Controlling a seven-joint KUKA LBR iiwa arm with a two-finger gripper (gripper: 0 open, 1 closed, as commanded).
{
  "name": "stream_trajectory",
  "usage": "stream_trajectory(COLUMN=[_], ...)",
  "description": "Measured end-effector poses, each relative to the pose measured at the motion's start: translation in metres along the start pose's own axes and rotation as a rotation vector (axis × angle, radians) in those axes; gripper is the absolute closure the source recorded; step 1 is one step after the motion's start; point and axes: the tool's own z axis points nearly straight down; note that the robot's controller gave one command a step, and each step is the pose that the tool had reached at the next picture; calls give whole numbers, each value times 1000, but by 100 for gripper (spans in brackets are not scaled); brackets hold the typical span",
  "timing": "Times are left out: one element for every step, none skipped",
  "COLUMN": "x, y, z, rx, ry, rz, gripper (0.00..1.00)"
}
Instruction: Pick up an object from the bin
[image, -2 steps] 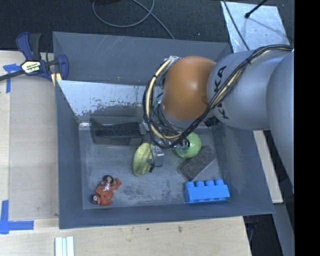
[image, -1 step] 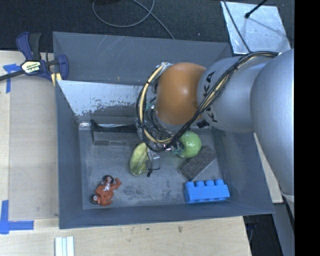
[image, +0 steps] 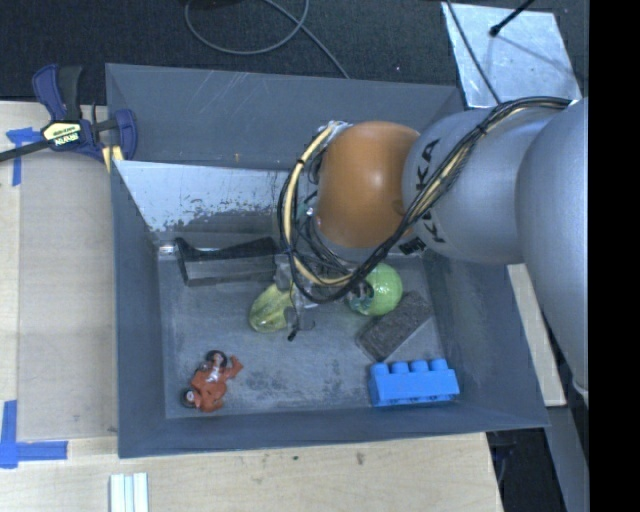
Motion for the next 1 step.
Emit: stream_trajectory(x=[0], y=[0], z=[0], rx=[0], ry=[0], rz=[0], gripper=[100])
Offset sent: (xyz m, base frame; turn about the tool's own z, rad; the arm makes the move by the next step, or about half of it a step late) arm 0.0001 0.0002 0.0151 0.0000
